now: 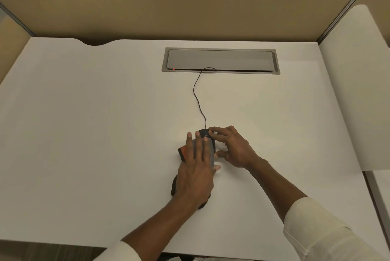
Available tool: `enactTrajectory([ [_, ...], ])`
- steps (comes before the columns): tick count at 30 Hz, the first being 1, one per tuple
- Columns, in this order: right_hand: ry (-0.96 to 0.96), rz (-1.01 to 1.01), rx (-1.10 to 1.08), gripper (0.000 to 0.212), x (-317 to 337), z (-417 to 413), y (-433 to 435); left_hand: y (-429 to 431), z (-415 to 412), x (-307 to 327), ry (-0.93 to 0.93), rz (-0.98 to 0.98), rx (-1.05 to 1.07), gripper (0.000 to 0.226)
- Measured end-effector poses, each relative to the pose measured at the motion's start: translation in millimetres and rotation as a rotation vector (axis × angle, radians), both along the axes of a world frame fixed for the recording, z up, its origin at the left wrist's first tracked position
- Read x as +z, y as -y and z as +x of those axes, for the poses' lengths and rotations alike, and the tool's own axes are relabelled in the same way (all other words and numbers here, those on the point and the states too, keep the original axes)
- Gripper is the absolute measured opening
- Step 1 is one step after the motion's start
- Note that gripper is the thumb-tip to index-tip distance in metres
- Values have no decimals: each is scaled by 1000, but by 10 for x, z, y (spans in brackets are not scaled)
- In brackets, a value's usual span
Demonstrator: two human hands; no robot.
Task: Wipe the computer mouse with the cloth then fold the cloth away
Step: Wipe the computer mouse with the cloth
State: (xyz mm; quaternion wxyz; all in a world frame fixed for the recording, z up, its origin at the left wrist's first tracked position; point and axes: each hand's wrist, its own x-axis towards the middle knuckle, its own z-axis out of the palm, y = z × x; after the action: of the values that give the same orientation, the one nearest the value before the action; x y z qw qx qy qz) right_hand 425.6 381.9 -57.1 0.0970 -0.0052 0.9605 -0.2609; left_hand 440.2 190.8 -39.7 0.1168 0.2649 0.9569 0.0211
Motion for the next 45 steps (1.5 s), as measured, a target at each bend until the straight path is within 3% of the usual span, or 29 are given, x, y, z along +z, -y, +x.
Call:
enactTrajectory([
  [15, -37, -122, -67, 72, -11, 12, 28, -182, -474, 186, 217, -52, -28, 82],
  [21, 1, -178, -128, 114, 29, 51, 42, -213, -677, 234, 300, -9, -5, 80],
  [26, -9, -177, -138, 127, 11, 47, 31, -179, -916, 193, 368, 1, 39, 79],
  [35, -9, -192, -138, 126, -23, 64, 36, -18, -711, 136, 395, 134, 236, 78],
  [45, 41, -249, -136, 124, -50, -3, 14, 100, -411, 166, 435, 135, 335, 83],
])
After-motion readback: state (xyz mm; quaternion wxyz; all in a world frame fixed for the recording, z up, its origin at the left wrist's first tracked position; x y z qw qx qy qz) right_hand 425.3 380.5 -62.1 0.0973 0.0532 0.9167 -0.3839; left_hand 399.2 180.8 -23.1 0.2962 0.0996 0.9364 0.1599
